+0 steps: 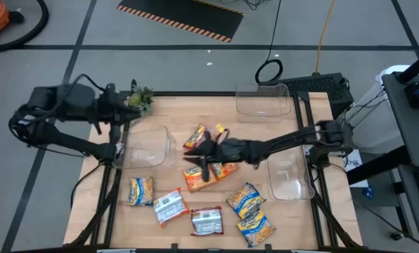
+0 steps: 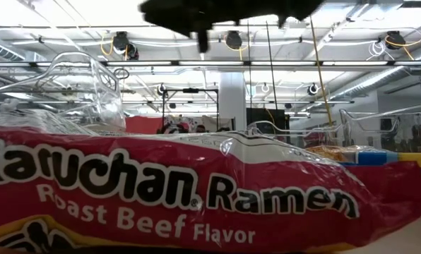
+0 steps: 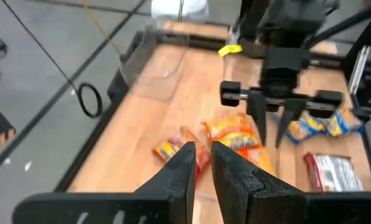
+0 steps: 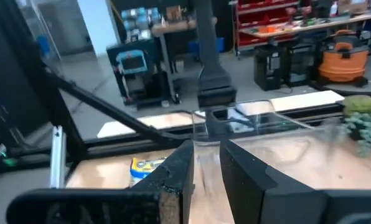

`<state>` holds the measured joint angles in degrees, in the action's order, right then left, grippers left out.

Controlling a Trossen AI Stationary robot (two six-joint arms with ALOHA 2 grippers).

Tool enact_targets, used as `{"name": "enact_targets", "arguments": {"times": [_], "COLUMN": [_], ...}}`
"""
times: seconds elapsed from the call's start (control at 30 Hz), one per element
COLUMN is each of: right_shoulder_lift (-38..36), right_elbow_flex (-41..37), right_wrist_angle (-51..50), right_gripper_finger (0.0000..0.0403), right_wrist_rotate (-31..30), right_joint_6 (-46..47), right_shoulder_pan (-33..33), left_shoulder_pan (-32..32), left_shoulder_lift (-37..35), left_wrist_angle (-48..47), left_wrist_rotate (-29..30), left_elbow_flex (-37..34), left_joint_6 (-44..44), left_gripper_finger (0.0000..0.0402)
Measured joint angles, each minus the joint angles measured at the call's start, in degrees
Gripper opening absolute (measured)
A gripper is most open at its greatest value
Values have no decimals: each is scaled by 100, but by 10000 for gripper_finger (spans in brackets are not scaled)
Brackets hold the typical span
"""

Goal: Sort Maruchan noodles
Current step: Adjust the bottom left transparent bin

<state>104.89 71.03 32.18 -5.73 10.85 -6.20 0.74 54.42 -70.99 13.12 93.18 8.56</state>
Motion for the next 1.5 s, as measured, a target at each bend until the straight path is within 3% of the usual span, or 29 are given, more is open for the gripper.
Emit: {"name": "enact_targets", "arguments": {"times": [0.2, 0.4, 0.67, 0.93, 1.17, 1.5], "right_shoulder_lift": [677, 1014, 1266, 1609, 1623, 1623], "right_elbow_flex": [1181, 1738, 1763, 1761, 1763, 1763], "right_wrist_angle": [-863, -997, -1369, -539, -111, -890], "right_gripper_finger": [75, 75, 75, 75, 75, 75], "right_wrist_rotate": [-22, -19, -4, 593, 589, 584], "right_joint_6": [-217, -260, -275, 50, -16, 0], "right_shoulder_pan": [72, 280, 667, 875, 884, 914], "left_shoulder_pan": [426, 848, 1279, 1674, 2031, 2581], "left_shoulder_lift": [-567, -1165, -1366, -1533, -1683, -1791], "left_wrist_angle": [76, 204, 515, 535, 834, 1206], "left_wrist_rotate": [451, 809, 1101, 1707, 2129, 2676], "left_elbow_flex": [-873, -1820, -2685, -3431, -4113, -4835], "left_joint_6": [630, 1405, 1632, 2356, 2922, 3477], "left_gripper_finger": [58, 58, 58, 58, 58, 58]}}
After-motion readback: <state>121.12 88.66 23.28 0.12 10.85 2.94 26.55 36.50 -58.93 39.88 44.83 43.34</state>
